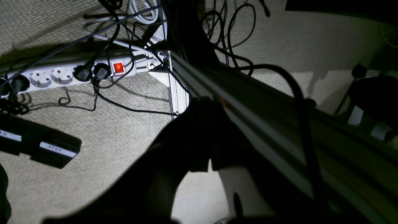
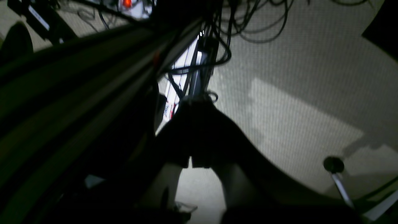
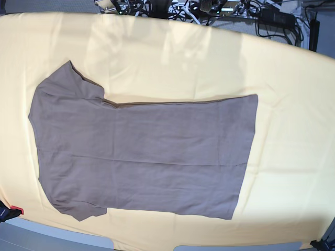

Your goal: Fold the T-shirt properly

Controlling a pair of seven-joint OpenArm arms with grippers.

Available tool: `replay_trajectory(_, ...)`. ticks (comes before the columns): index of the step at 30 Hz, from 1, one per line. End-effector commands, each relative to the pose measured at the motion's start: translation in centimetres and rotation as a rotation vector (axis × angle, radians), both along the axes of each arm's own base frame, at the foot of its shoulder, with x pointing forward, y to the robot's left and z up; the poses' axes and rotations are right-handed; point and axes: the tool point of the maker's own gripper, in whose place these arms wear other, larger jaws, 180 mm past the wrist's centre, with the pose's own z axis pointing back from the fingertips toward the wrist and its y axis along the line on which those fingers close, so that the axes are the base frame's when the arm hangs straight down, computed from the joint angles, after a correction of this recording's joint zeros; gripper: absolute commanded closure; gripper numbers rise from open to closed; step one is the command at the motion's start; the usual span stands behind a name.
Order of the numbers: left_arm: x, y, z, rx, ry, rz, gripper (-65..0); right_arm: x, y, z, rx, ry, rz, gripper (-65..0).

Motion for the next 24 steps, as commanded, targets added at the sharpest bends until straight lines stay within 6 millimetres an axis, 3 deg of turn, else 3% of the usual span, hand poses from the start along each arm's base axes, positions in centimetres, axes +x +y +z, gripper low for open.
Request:
replay_trajectory(1, 0.2, -0.2, 0.1, -0.01, -0.004, 0.002, 0.0, 0.3, 0.3, 0.1, 0.009, -0.001, -0.004, 0.0)
replay_trajectory(8, -1.9, -0.8, 0.6, -0.023, 0.045, -0.037, 0.0, -1.5, 0.2, 0.3, -0.002, 0.003, 0.048, 0.0)
replay_trajectory(15, -6.1, 0.1, 1.4, -0.042, 0.121, 0.004, 0.0, -6.3, 1.8, 1.4, 0.074, 0.044, 0.062, 0.0)
replay_trajectory(24, -12.4, 2.0, 3.9, -0.063, 0.225, -0.048, 0.0, -11.6, 4.5, 5.7, 0.15, 0.113, 0.1, 0.0)
